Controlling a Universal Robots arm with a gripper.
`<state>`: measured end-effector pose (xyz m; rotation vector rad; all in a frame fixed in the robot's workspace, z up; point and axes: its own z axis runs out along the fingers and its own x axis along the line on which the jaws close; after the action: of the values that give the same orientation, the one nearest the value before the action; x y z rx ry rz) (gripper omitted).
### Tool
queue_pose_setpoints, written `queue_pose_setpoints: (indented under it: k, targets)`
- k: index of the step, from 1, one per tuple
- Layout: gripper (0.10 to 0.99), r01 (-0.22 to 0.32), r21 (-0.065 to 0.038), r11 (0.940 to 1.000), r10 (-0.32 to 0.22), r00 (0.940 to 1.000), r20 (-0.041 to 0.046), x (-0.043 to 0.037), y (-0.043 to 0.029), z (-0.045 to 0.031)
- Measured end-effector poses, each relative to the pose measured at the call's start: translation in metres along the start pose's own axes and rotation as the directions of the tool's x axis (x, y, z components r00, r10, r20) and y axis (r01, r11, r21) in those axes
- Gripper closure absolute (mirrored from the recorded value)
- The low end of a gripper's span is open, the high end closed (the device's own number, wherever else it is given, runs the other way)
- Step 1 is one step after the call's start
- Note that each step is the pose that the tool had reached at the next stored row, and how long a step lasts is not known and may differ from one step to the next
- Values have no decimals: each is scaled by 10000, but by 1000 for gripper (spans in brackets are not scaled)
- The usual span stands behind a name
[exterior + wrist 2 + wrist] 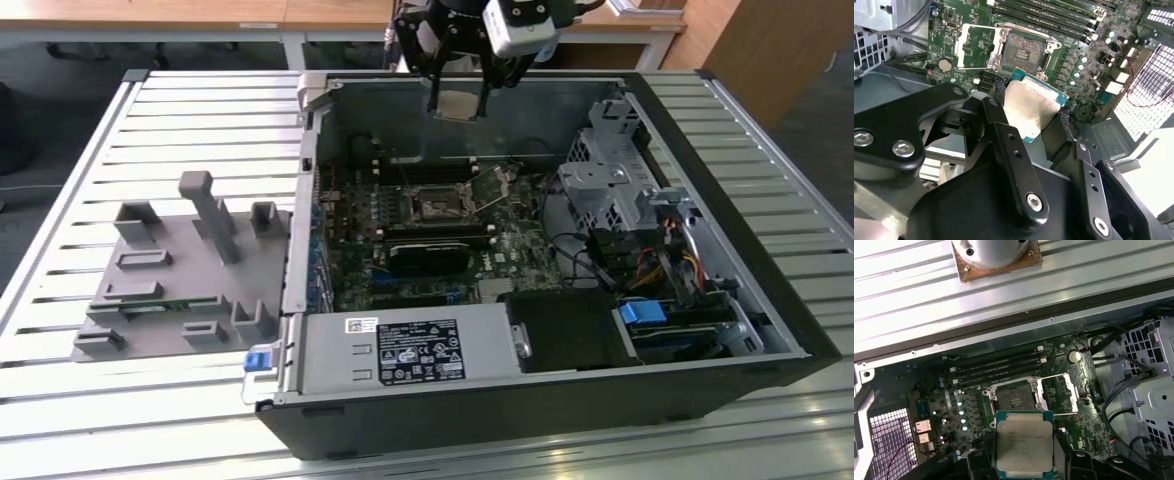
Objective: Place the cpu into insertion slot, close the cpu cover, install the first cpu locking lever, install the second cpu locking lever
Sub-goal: 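Place the cpu into insertion slot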
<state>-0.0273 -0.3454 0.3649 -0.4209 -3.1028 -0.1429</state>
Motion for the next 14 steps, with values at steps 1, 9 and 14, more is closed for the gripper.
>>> queue_pose_setpoints:
  k: [1, 9, 14]
  targets:
    - [545, -91, -2, 10000, 91, 10000, 8, 0, 0, 0]
    - [545, -793, -19, 9969, 793, 9968, 71, 0, 0, 2]
    - [545, -1181, -29, 9930, 1181, 9929, 105, 0, 0, 3]
